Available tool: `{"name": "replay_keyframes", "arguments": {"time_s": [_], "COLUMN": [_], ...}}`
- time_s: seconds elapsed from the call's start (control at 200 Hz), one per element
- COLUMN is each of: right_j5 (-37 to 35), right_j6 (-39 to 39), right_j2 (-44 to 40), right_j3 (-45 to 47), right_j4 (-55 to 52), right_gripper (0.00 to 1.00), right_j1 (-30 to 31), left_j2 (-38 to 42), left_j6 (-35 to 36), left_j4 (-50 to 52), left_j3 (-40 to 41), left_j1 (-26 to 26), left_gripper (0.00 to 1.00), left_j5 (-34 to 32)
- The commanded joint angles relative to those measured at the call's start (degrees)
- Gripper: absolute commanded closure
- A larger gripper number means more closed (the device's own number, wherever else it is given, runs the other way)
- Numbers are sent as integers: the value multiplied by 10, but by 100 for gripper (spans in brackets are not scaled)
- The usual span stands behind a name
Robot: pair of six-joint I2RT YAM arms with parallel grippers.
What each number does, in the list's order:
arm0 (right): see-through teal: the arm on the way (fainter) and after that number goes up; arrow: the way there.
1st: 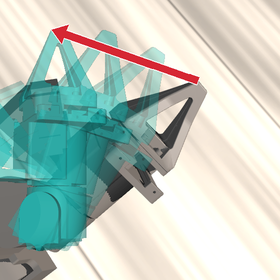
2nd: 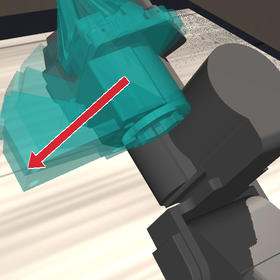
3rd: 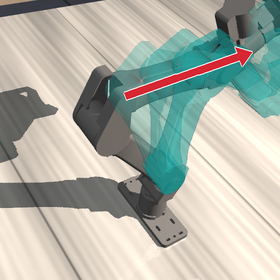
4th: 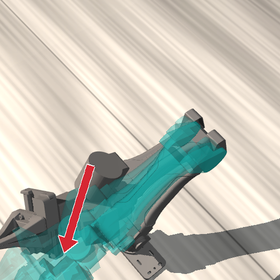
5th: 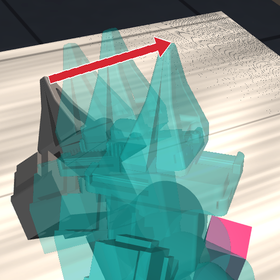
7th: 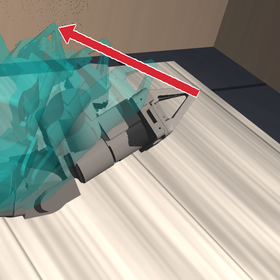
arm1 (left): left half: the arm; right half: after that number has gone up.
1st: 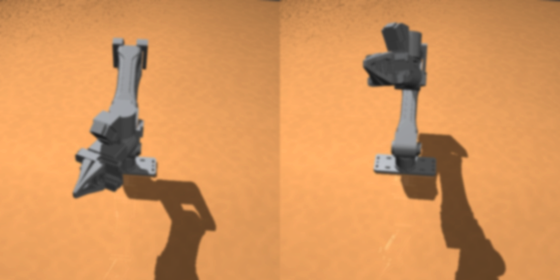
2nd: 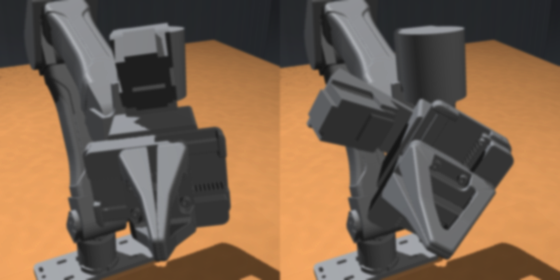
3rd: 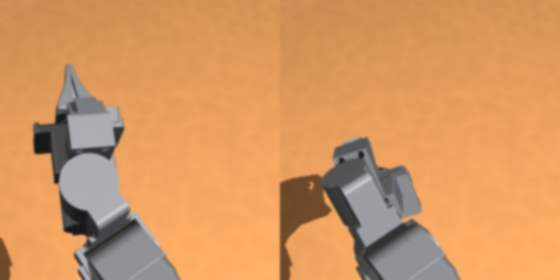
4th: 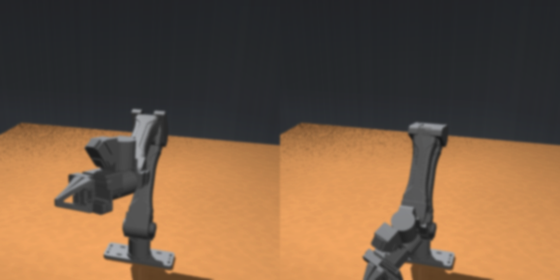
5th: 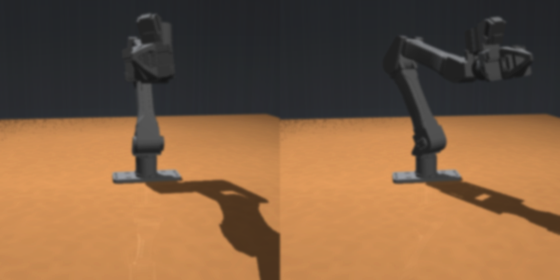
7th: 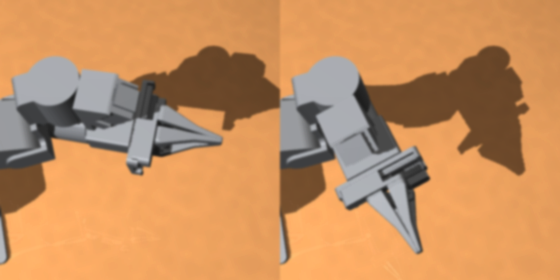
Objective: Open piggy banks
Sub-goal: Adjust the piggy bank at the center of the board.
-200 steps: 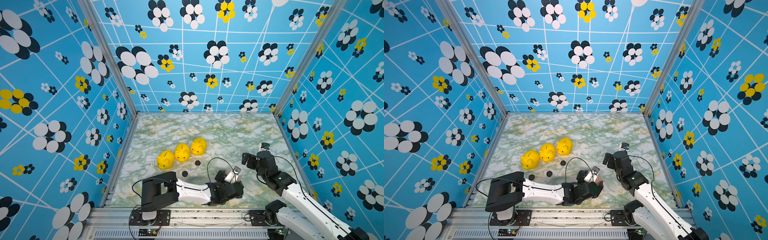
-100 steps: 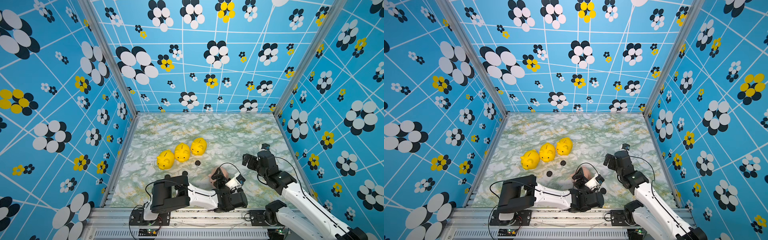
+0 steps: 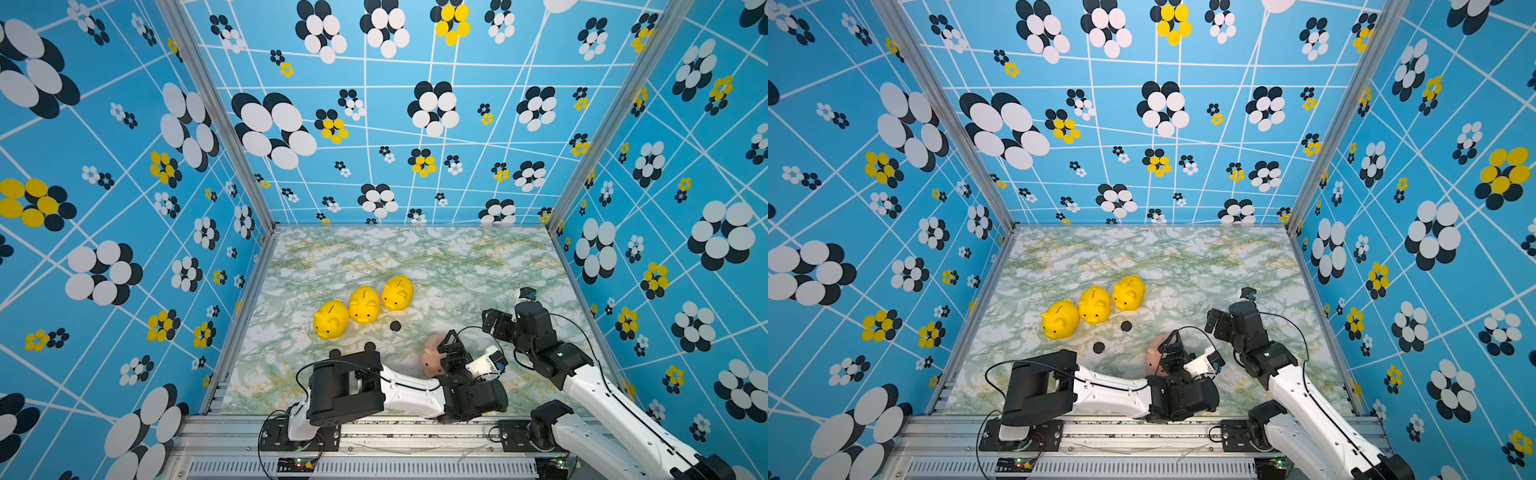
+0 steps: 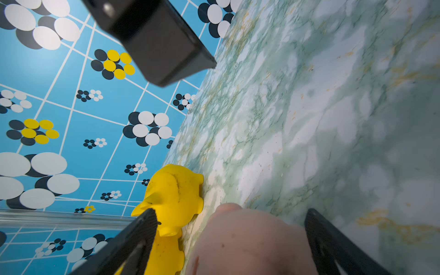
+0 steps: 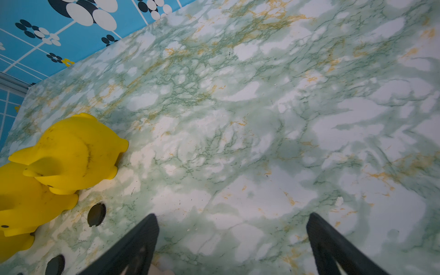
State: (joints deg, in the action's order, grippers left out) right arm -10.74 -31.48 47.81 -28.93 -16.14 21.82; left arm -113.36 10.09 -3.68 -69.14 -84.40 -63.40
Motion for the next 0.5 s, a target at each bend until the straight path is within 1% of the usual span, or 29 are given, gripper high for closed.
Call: {"name": "replay_keyframes", "arguments": {"time_s": [0.0, 0.04, 0.075, 0.125, 0.245, 0.29, 0.39, 0.44, 0.495], "right_j5": [20, 27, 34, 39, 40, 37, 31, 42, 61], "right_j6": [19, 24, 29, 34, 39, 39, 35, 41, 44], "right_j2": [6, 8, 10, 11, 3, 1, -4, -6, -9], "right_j3": [-9, -12, -13, -15, -14, -14, -19, -22, -20], "right_j4": [-6, -5, -5, -6, -9, -11, -22, -27, -29], "right_gripper": [1, 1, 1, 1, 0, 1, 1, 0, 1], "right_j1": [-3, -3, -3, -3, -3, -3, -3, -3, -2], "left_j2": [61, 71, 71, 88, 108, 118, 138, 143, 144], "left_j6": [-8, -19, -29, -49, -94, -104, -137, -154, -168], "left_j4": [57, 94, 125, 193, 321, 351, 416, 450, 479], "left_j3": [-42, -55, -72, -98, -141, -146, -152, -155, -157], "left_j1": [1, 3, 5, 11, 31, 37, 68, 89, 108], "left_gripper": [1, 1, 1, 1, 1, 1, 1, 1, 1], "left_j5": [78, 113, 131, 163, 247, 269, 366, 420, 453]}}
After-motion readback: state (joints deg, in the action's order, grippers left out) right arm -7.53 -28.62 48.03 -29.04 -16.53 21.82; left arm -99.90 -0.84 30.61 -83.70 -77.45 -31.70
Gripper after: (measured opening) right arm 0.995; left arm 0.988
